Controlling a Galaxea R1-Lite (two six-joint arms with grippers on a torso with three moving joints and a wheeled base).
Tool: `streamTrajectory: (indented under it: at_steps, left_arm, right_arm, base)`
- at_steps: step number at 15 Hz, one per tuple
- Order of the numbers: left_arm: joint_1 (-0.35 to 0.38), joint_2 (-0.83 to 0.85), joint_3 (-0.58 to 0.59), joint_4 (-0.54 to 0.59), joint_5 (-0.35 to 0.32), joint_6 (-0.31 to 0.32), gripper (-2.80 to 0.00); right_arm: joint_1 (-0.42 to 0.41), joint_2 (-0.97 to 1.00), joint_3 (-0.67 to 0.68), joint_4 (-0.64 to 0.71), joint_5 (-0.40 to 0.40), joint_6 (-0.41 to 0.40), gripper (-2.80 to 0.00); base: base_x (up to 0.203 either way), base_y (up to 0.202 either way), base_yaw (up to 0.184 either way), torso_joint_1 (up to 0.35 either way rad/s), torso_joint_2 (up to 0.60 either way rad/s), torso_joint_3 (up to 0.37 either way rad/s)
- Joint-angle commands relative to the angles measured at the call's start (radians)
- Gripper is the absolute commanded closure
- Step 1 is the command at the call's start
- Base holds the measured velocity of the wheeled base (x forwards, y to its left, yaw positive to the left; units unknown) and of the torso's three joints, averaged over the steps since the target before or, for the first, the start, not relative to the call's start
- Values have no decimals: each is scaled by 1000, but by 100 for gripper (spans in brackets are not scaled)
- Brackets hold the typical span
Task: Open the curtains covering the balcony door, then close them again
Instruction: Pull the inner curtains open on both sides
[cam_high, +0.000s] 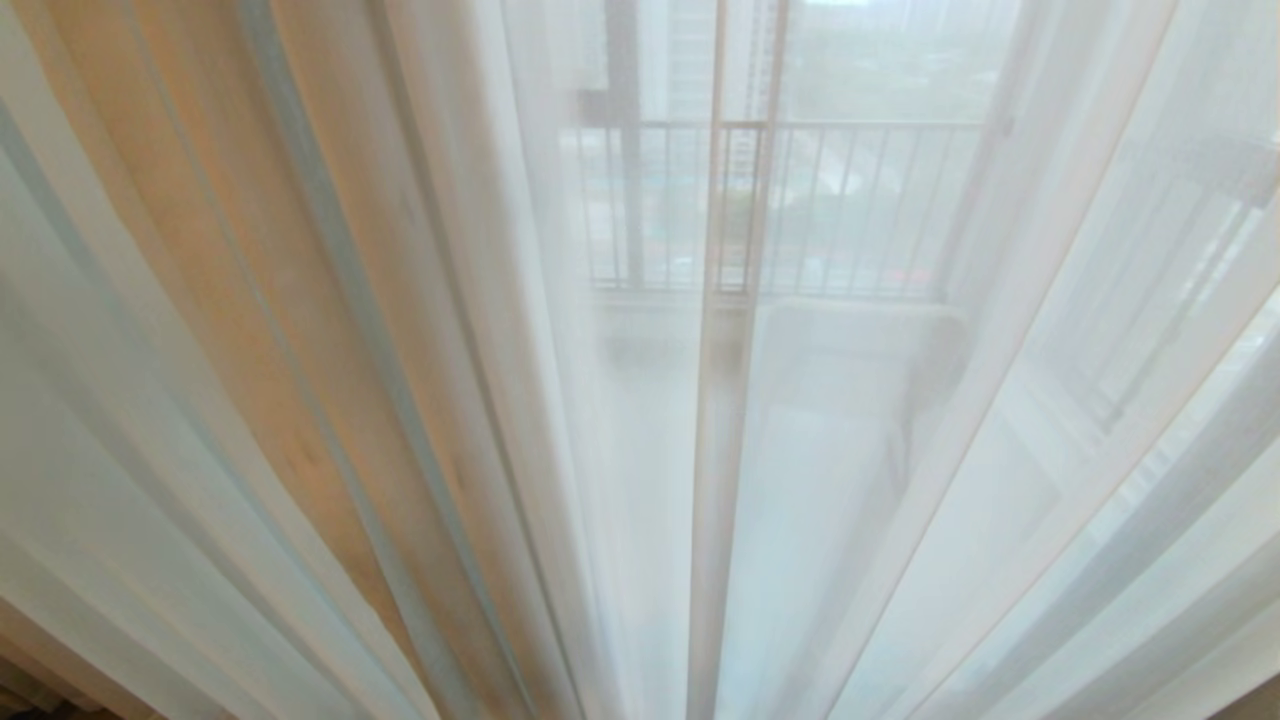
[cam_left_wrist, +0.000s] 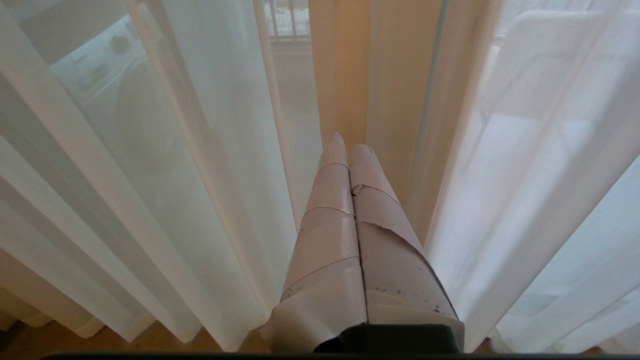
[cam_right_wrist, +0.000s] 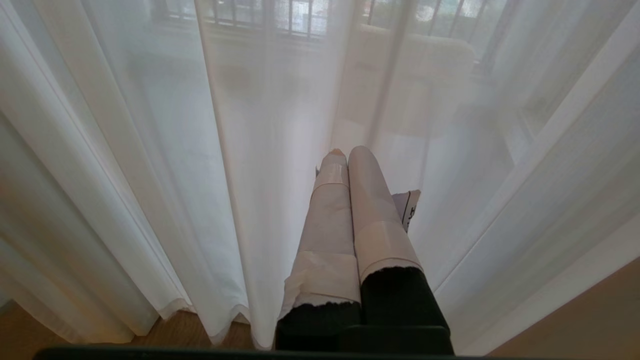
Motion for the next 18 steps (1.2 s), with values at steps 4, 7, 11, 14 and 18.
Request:
streamTrajectory:
  at_steps: [4,7,11,14,18]
  left_arm:
    - [0,0,0,0,1,0,0]
    - [0,0,-1,0,1,0,0]
    - [0,0,0,2,1,0,0]
    - [0,0,0,2,1,2,0]
    - [0,0,0,2,1,2,0]
  right_arm:
    - [0,0,0,0,0,-1,0]
    - [0,0,0,0,1,-1,0]
    - [0,0,0,0,1,-1,0]
    - [0,0,0,0,1,-1,0]
    - [0,0,0,0,0,-1,0]
  base:
    - [0,0,0,0,0,0]
    - [0,0,0,0,0,0]
    - [0,0,0,0,0,0]
    - [0,0,0,0,0,0]
    - [0,0,0,0,0,0]
